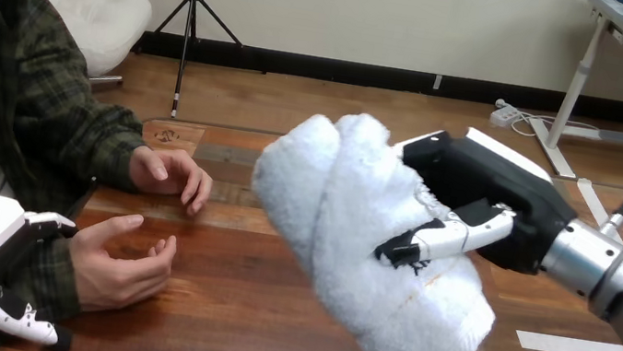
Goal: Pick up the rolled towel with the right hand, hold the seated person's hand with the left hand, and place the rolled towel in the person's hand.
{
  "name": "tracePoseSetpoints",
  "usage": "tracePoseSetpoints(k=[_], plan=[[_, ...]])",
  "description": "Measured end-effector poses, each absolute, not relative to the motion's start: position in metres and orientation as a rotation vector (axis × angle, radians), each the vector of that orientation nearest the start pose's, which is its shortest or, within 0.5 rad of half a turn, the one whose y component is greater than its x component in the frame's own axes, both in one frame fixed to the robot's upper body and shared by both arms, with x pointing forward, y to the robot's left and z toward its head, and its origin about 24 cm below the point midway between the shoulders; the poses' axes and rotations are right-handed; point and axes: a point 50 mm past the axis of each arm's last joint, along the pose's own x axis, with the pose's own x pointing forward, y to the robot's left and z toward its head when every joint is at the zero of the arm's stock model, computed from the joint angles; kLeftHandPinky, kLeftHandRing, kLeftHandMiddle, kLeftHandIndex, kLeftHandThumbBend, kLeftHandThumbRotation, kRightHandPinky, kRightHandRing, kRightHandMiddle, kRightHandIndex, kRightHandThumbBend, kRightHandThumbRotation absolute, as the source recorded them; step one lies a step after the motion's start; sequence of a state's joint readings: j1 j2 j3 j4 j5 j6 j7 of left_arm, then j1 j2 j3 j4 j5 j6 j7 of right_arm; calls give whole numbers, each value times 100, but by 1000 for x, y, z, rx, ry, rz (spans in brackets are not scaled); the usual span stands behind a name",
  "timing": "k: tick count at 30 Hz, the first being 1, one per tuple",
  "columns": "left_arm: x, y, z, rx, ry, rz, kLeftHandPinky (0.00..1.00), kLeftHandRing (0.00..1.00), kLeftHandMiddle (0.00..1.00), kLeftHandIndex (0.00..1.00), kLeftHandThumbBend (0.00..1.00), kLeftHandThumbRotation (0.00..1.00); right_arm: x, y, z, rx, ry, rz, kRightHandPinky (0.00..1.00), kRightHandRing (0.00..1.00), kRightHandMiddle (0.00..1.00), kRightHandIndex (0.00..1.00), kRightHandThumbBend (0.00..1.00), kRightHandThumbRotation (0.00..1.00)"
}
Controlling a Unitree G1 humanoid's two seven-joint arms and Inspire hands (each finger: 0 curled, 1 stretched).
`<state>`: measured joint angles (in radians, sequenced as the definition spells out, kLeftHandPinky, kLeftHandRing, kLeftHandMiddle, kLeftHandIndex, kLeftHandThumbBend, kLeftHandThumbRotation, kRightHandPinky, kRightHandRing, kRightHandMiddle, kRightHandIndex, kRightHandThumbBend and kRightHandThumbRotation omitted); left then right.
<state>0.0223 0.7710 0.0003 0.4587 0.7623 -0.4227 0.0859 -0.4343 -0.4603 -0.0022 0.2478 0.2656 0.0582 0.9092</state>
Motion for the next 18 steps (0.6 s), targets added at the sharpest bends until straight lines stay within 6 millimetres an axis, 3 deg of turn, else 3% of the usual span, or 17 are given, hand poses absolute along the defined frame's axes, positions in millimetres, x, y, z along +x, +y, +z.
tracePoseSetpoints(k=[10, 18], plan=[[225, 316, 28, 1466, 105, -180, 51, 56, 62, 66, 100, 4, 313, -177, 124, -220, -103, 972, 10, 16, 23, 28, 77, 0], [223, 313, 27, 1453, 41, -103, 45, 49, 53, 57, 95, 0, 313, -171, 130, -198, -137, 1025, 11, 17, 24, 28, 79, 0]])
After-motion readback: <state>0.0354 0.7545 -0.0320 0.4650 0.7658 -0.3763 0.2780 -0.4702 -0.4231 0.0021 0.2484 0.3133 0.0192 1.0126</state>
